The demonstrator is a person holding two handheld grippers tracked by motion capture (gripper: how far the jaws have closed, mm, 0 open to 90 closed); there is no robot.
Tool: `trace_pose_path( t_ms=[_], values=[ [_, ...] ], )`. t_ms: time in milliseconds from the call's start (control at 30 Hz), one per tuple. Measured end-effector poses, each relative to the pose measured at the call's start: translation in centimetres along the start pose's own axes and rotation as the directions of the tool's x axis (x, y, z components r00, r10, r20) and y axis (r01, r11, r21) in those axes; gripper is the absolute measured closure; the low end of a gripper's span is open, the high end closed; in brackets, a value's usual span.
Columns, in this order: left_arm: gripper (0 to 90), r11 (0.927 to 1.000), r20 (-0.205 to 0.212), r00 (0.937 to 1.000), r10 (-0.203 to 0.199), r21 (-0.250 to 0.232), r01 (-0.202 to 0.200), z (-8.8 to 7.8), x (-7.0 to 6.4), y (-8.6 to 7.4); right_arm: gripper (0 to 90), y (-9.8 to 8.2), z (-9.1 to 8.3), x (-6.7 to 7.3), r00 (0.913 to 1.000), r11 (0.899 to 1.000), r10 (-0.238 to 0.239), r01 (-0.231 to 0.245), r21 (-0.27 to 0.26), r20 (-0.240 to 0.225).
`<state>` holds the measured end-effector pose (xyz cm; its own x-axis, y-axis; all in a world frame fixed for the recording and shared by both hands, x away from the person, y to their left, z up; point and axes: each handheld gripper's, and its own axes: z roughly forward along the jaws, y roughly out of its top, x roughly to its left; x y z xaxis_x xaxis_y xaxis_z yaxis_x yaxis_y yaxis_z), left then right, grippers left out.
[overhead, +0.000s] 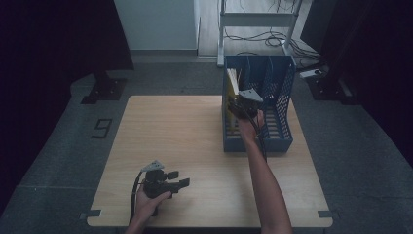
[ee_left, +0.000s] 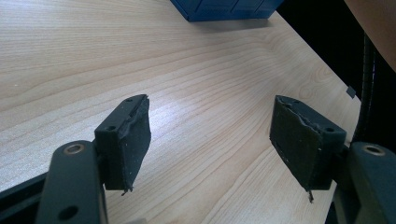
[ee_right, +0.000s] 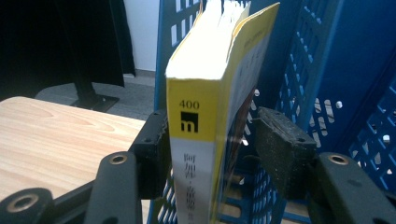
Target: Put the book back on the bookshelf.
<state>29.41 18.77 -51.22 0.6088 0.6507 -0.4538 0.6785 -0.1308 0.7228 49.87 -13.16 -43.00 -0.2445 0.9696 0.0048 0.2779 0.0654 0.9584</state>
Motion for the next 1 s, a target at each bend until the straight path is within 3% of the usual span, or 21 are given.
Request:
trace_pose_path(
  t_ms=[433,1000],
  values=[
    [29.1,0.9999,-0.004,1.0,0.005,0.01,-0.005,0.2,0.0,-0.1,44.3,-0.7,-1.7,0.1,0.9982,1.0,0.009,-0.009,0.005,-0.059],
    [29.0,0.9998,-0.013,0.9999,0.007,0.021,-0.007,0.3,0.1,-0.2,43.4,-1.5,-5.6,0.0,0.9931,0.999,0.009,-0.014,-0.042,-0.117]
  ],
)
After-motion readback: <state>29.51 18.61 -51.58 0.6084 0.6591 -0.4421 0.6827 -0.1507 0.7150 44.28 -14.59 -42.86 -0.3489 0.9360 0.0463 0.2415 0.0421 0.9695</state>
